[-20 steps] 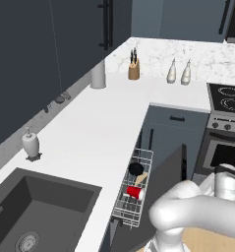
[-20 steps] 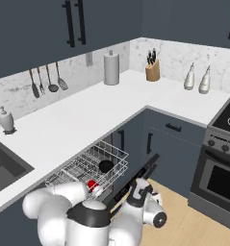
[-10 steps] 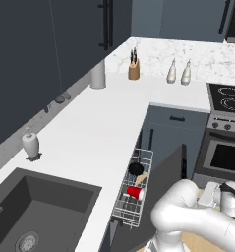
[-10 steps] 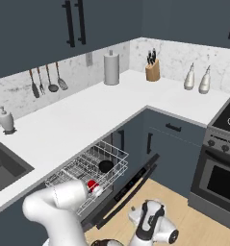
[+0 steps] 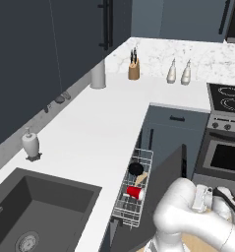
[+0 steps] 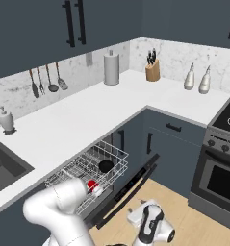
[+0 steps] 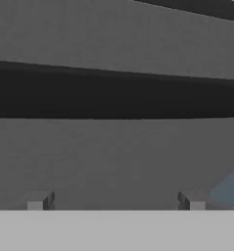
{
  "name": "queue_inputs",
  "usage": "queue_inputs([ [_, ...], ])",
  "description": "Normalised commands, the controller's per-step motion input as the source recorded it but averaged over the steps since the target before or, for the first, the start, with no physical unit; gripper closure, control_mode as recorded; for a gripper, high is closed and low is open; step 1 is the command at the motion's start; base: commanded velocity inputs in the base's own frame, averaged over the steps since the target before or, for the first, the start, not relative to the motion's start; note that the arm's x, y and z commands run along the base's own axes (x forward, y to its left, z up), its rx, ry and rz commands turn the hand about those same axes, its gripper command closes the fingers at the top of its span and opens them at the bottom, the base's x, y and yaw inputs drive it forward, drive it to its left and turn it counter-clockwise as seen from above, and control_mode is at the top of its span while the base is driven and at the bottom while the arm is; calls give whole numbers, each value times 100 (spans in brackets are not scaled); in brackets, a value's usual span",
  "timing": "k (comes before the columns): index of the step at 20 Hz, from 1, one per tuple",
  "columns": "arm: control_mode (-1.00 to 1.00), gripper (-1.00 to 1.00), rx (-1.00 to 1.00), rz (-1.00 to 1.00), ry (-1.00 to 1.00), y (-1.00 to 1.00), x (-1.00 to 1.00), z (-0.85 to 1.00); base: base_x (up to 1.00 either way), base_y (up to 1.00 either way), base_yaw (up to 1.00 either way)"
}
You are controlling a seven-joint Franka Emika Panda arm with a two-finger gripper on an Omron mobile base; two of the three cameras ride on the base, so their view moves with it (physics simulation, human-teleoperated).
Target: Pick up the cup and bowl from the counter, place them in the dishwasher, and close the dishwasher door.
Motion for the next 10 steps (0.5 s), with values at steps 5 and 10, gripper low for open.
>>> queue_inputs([
  [5, -100, -100, 6, 12, -13, 36, 76, -63, 0, 0, 0],
  [10, -100, -100, 17, 24, -30, 69, 48, -16, 0, 0, 0],
])
